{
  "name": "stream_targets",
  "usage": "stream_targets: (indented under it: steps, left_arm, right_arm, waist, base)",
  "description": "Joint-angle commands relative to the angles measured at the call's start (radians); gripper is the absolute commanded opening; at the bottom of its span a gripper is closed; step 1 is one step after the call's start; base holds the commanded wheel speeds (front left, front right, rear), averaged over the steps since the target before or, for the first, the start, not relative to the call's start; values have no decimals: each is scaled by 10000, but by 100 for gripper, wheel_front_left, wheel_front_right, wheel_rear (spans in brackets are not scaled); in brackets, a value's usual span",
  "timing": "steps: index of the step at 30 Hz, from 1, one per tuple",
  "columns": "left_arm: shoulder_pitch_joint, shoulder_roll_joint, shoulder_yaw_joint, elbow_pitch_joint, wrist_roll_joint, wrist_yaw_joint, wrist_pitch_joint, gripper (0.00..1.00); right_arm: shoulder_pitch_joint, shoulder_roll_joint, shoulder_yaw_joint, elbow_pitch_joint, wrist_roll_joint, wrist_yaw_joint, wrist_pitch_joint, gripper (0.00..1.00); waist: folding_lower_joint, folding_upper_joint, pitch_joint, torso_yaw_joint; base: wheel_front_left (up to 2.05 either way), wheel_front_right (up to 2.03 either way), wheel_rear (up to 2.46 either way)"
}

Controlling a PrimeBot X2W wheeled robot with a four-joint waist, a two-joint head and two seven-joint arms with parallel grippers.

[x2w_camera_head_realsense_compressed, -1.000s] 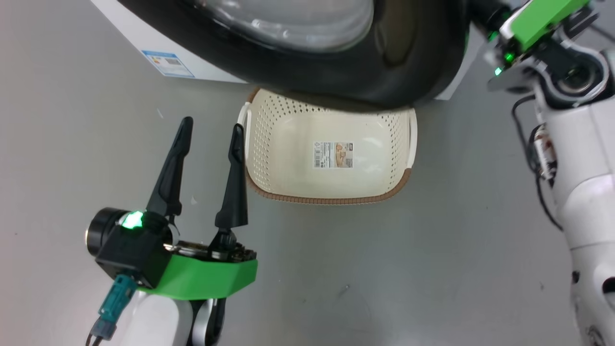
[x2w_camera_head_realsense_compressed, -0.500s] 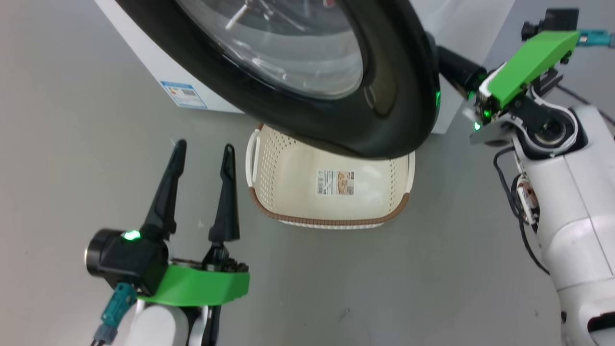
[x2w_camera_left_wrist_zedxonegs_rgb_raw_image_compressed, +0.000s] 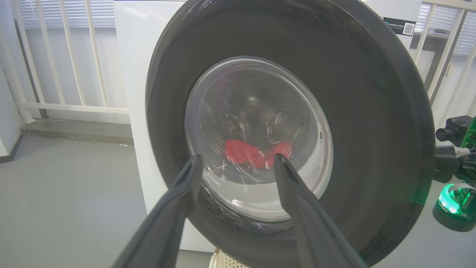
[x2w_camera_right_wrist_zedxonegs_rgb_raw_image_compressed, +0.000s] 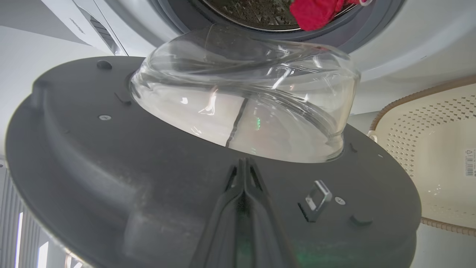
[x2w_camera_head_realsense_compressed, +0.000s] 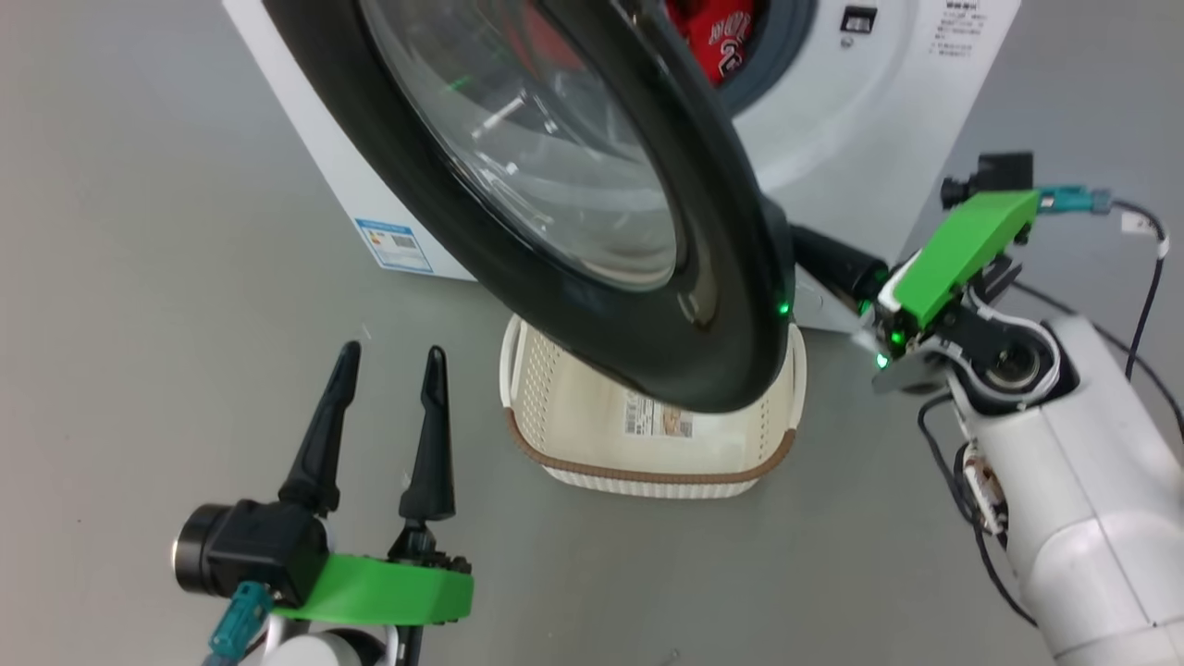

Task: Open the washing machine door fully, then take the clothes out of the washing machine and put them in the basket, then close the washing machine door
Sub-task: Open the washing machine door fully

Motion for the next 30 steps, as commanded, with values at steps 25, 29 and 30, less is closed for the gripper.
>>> stream_targets:
  steps: [25,29,30]
  left_arm:
    - [999,416,463,-172,-224,278,278,100]
    - [1087,480,450,-226,-245,300,360,100]
    - [1105,498,445,-241,-249,304,385,100]
  right_arm:
    - [2259,291,1394,-1693,1120,79,103,0]
    - [2452,291,1640,-1830,1287,79,46,0]
    - [2477,291,1705,-1858,1332,79,33,0]
  waist:
    - [0,0,-1602,1639]
    - [0,0,-1736,1919]
    - [0,0,-1762,1986]
  base:
    - [0,0,0]
    - [0,0,0]
    - [0,0,0]
